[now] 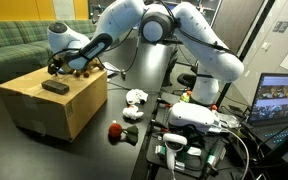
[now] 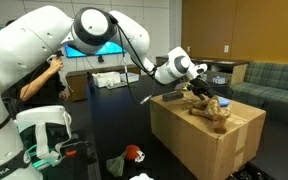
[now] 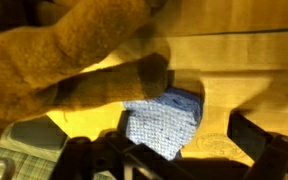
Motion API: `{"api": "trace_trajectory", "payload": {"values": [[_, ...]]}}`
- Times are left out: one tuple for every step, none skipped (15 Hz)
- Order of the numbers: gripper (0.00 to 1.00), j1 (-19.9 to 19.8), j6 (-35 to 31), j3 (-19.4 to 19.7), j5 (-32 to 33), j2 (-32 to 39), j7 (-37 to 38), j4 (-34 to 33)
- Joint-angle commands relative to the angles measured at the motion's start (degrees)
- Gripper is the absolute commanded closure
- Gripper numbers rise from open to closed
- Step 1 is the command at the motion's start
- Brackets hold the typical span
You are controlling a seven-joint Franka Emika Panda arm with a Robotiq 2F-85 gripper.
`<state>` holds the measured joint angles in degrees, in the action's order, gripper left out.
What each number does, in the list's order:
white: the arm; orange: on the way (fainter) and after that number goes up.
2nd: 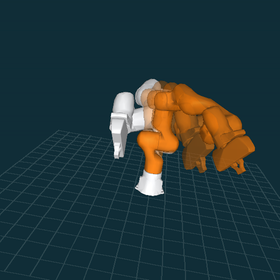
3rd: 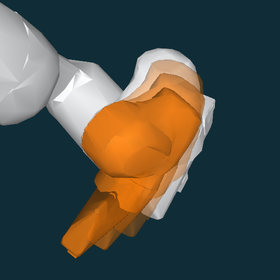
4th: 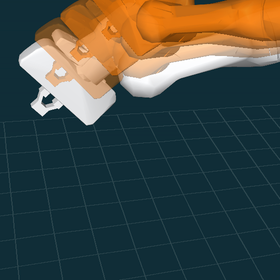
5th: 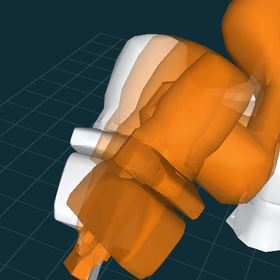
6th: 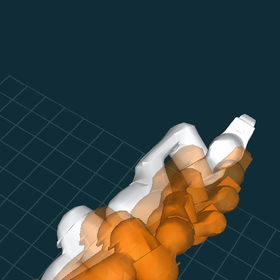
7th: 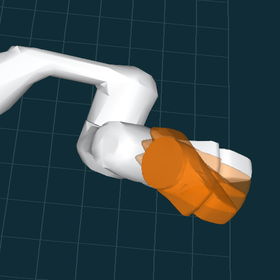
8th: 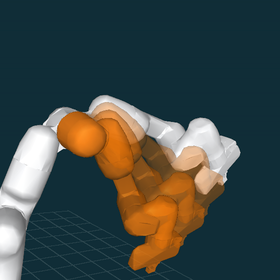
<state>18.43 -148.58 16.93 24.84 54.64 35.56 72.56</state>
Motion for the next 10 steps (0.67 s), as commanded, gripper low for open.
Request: {"api": "trace_trajectory", "payload": {"values": [[0.04,-1.8,1.5,-1.0,-4.2,5.1,-0.4,-7.5],[0.19,-2.1,2.4,-1.4,-5.3,5.9,-0.8,-8.5],[0.29,-2.1,3.3,-1.3,-6.0,6.5,-0.7,-9.4],[0.29,-2.4,4.4,-1.7,-6.8,6.9,-1.2,-10.1],[0.35,-2.5,5.6,-1.8,-7.2,7.1,-1.3,-10.8],[0.44,-2.6,6.5,-2.0,-7.4,7.2,-1.5,-11.3],[0.52,-2.6,7.1,-2.2,-7.7,7.1,-1.7,-11.5],[0.61,-2.5,7.4,-2.5,-7.8,7.0,-2.1,-11.4],[0.68,-2.2,7.7,-2.6,-7.6,6.8,-2.3,-11.3],[0.75,-1.9,8.0,-2.9,-7.4,6.4,-2.7,-10.9]]}}
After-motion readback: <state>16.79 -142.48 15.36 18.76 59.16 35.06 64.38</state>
